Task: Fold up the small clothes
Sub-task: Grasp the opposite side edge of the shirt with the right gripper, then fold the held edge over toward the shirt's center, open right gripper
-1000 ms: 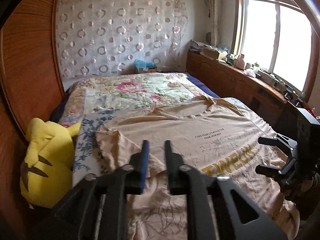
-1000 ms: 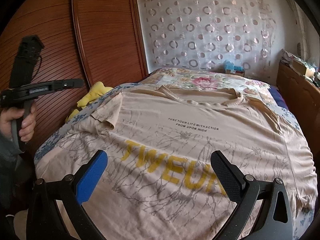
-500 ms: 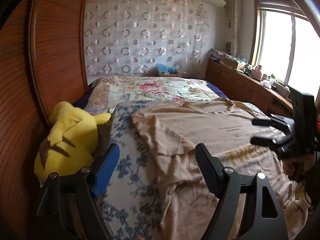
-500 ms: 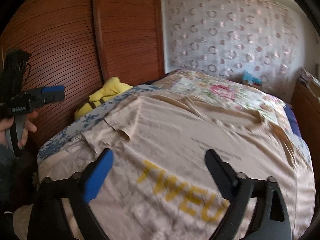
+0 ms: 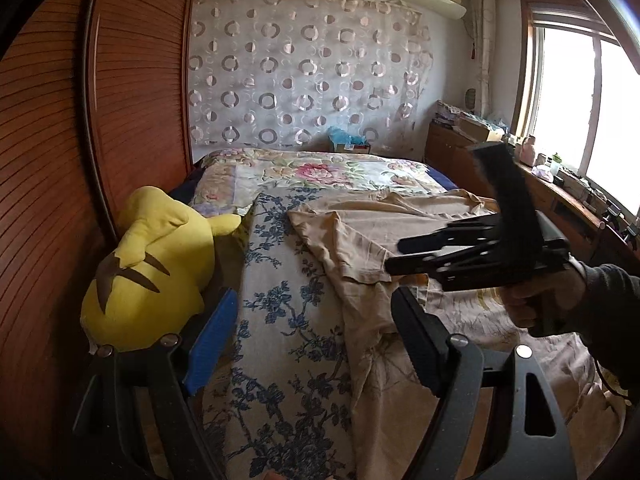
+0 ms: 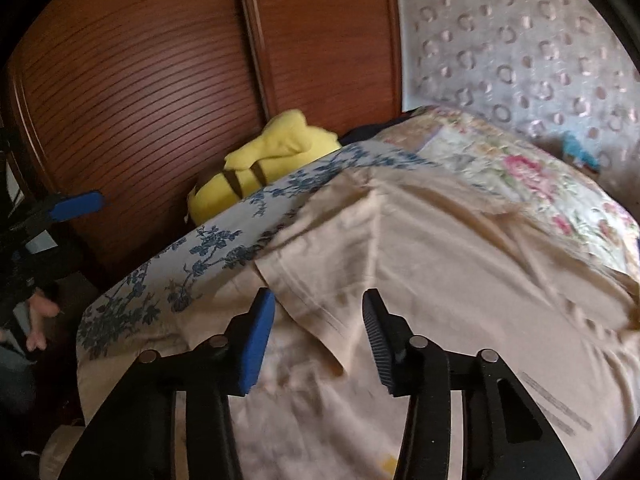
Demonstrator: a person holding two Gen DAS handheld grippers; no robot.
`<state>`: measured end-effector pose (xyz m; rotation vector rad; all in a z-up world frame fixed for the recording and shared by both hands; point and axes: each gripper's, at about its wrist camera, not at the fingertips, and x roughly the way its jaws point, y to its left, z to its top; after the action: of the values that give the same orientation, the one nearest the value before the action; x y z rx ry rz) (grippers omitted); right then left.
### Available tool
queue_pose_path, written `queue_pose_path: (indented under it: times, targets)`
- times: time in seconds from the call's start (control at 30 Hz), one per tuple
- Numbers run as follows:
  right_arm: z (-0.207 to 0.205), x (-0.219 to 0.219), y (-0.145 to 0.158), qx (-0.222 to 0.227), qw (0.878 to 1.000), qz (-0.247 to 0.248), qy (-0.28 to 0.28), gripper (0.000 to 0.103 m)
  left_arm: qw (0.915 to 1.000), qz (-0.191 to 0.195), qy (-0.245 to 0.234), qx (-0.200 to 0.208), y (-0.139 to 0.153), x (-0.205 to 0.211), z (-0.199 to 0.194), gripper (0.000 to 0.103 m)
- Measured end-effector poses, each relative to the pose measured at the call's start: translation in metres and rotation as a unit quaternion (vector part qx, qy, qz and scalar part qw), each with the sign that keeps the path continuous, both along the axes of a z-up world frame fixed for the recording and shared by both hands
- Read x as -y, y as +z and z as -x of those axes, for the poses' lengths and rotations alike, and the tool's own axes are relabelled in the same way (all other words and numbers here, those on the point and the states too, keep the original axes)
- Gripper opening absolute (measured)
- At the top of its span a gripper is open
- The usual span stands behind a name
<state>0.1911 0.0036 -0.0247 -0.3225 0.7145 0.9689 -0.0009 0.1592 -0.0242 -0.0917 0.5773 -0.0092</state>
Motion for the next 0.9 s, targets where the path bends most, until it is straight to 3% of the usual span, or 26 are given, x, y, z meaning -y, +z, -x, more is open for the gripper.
queue_pose_path:
  times: [0.33,0.47,0.7,0.9]
  targets:
    - [-0.007,-0.061,-0.026,0.005,0.997,0.059,0.049,0.027,0.9998,0.012,0.014,0.003,-0.007,-0.008,0.006,0.080]
    - [-0.010,-0.068,-0.027,0.014,0.996,0.075,0.037,0.005,0.9999,0.011,0.013,0.000,-0.010,-0.007,0.005,0.080]
    - [-0.027,-0.049,-0.008,0.025,0.999,0.023,-0.001,0.004,0.9999,0.013,0.006,-0.003,-0.014,0.001,0.004,0.080]
    - [-0.061,-0.019,-0.005,0.031,0.996,0.013,-0.086,0.005,0.9999,0.014,-0.004,-0.008,-0.017,0.010,0.000,0.080]
